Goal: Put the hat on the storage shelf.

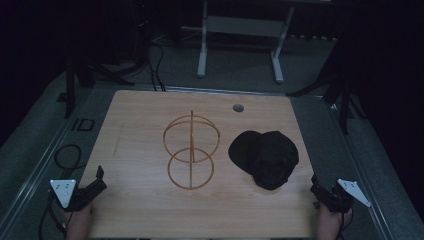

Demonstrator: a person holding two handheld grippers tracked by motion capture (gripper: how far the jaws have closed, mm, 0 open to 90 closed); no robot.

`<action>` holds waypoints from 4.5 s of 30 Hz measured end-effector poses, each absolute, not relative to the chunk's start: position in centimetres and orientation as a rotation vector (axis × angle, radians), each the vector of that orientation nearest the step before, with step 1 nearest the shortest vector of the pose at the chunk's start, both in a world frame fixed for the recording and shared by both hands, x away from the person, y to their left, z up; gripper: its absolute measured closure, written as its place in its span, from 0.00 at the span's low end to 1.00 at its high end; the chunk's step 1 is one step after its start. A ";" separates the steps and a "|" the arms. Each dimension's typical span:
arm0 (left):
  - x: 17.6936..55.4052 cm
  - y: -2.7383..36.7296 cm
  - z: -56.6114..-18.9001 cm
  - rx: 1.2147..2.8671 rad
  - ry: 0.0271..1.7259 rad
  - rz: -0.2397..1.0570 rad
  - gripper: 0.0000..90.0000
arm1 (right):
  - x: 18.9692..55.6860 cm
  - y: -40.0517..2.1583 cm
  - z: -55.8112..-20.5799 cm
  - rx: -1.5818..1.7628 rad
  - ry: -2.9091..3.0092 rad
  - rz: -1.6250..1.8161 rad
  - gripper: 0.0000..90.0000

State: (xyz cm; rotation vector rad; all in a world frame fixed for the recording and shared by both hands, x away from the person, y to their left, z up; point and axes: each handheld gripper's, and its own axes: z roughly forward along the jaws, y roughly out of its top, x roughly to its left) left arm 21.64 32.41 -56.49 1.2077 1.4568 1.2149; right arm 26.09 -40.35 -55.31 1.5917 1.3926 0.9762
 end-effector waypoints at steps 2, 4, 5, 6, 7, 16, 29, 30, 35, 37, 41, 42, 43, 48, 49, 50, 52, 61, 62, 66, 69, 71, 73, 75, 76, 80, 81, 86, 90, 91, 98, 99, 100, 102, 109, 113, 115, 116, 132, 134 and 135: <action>21.6 32.4 -56.5 1.209 1.454 1.214 0.02 | 26.0 -40.4 -55.3 1.587 1.387 0.983 0.13; 21.6 32.3 -56.5 1.212 1.451 1.220 0.02 | 26.0 -40.5 -55.3 1.591 1.385 0.993 0.13; 21.7 32.3 -56.5 1.216 1.447 1.223 0.02 | 26.0 -40.5 -55.3 1.591 1.385 0.993 0.13; 21.7 32.2 -56.5 1.224 1.448 1.226 0.02 | 26.0 -40.6 -55.3 1.595 1.379 1.007 0.13; 21.7 32.2 -56.5 1.225 1.449 1.226 0.02 | 26.0 -40.7 -55.3 1.597 1.377 1.018 0.14; 21.8 32.0 -56.5 1.234 1.453 1.232 0.02 | 26.2 -40.9 -55.1 1.596 1.418 1.079 0.15; 21.9 31.9 -56.4 1.283 1.431 1.193 0.02 | 27.4 -40.1 -49.8 1.482 1.590 1.290 0.15; 21.9 31.9 -56.4 1.282 1.430 1.195 0.02 | 27.6 -39.9 -49.3 1.465 1.616 1.311 0.15; 21.9 32.0 -56.4 1.274 1.431 1.190 0.02 | 29.0 -39.1 -47.5 1.363 1.762 1.285 0.14; 21.9 32.0 -56.4 1.277 1.430 1.190 0.02 | 29.5 -38.7 -46.9 1.329 1.851 1.322 0.14; 21.9 31.9 -56.4 1.283 1.425 1.193 0.02 | 30.3 -37.7 -46.1 1.258 1.946 1.376 0.14; 21.9 32.0 -56.4 1.283 1.423 1.189 0.02 | 30.5 -37.4 -46.0 1.247 1.964 1.392 0.14; 21.9 32.0 -56.4 1.283 1.417 1.181 0.02 | 30.7 -37.2 -45.9 1.227 1.982 1.409 0.14; 21.9 31.9 -56.4 1.292 1.412 1.187 0.02 | 31.8 -35.7 -45.8 1.153 2.056 1.420 0.13; 21.9 31.9 -56.4 1.293 1.412 1.186 0.02 | 31.9 -35.5 -45.9 1.139 2.073 1.424 0.13; 21.9 31.9 -56.4 1.291 1.412 1.186 0.02 | 32.2 -35.2 -46.1 1.122 2.097 1.416 0.13; 21.9 31.9 -56.4 1.288 1.413 1.183 0.02 | 32.7 -34.7 -46.5 1.126 2.115 1.376 0.13; 21.9 32.0 -56.4 1.292 1.411 1.177 0.02 | 34.6 -33.4 -48.5 1.154 2.162 1.312 0.12; 21.9 32.0 -56.4 1.292 1.411 1.177 0.02 | 34.7 -33.4 -48.8 1.164 2.176 1.313 0.12; 21.9 31.9 -56.4 1.294 1.409 1.179 0.02 | 34.8 -33.3 -49.5 1.140 2.246 1.224 0.23; 21.9 31.9 -56.4 1.295 1.409 1.180 0.02 | 34.6 -33.2 -50.0 1.135 2.268 1.166 0.43; 21.9 31.9 -56.4 1.294 1.409 1.179 0.02 | 34.4 -33.3 -50.1 1.133 2.270 1.186 0.58; 21.9 31.9 -56.4 1.294 1.408 1.180 0.02 | 34.3 -33.3 -50.2 1.133 2.264 1.184 0.66; 21.9 31.9 -56.4 1.295 1.409 1.179 0.02 | 34.3 -33.2 -50.3 1.130 2.269 1.178 0.74; 21.9 31.9 -56.4 1.295 1.409 1.179 0.02 | 34.2 -33.1 -50.4 1.131 2.275 1.177 0.78; 21.9 31.9 -56.4 1.295 1.409 1.177 0.02 | 34.1 -33.0 -50.4 1.136 2.268 1.181 0.87; 21.9 31.9 -56.4 1.295 1.410 1.177 0.02 | 34.1 -32.9 -50.5 1.142 2.260 1.182 0.89; 21.9 31.9 -56.4 1.294 1.410 1.179 0.02 | 33.6 -32.9 -50.3 1.157 2.195 1.214 0.97; 21.9 32.0 -56.4 1.290 1.410 1.177 0.02 | 33.3 -32.7 -50.3 1.158 2.173 1.219 0.98; 21.9 32.0 -56.4 1.289 1.409 1.174 0.02 | 33.3 -32.7 -50.3 1.165 2.163 1.226 0.98; 21.9 31.9 -56.4 1.292 1.410 1.183 0.02 | 33.1 -32.8 -49.0 1.184 2.096 1.280 0.98; 21.9 31.9 -56.4 1.290 1.411 1.182 0.02 | 33.1 -32.9 -48.6 1.184 2.087 1.296 0.98; 21.9 31.9 -56.4 1.289 1.411 1.182 0.02 | 33.1 -32.9 -48.3 1.188 2.076 1.310 0.98; 21.9 31.9 -56.4 1.287 1.413 1.182 0.02 | 33.0 -33.0 -47.6 1.188 2.061 1.339 0.98; 21.9 31.9 -56.4 1.288 1.411 1.180 0.02 | 32.4 -33.1 -44.7 1.139 2.003 1.384 0.98; 21.9 31.9 -56.4 1.289 1.410 1.181 0.02 | 32.2 -32.9 -43.4 1.108 1.983 1.398 0.98; 21.9 31.9 -56.4 1.289 1.409 1.181 0.02 | 32.3 -32.6 -41.7 1.075 1.961 1.414 0.98; 21.9 31.9 -56.4 1.288 1.410 1.179 0.02 | 32.3 -32.5 -41.2 1.067 1.953 1.425 0.98; 21.9 31.9 -56.4 1.291 1.409 1.179 0.02 | 31.6 -30.8 -32.3 0.900 1.839 1.513 0.98; 21.9 31.9 -56.4 1.292 1.409 1.179 0.02 | 31.5 -30.5 -31.4 0.884 1.829 1.519 0.98; 21.9 31.9 -56.4 1.293 1.408 1.179 0.02 | 31.4 -30.4 -30.9 0.872 1.822 1.523 0.98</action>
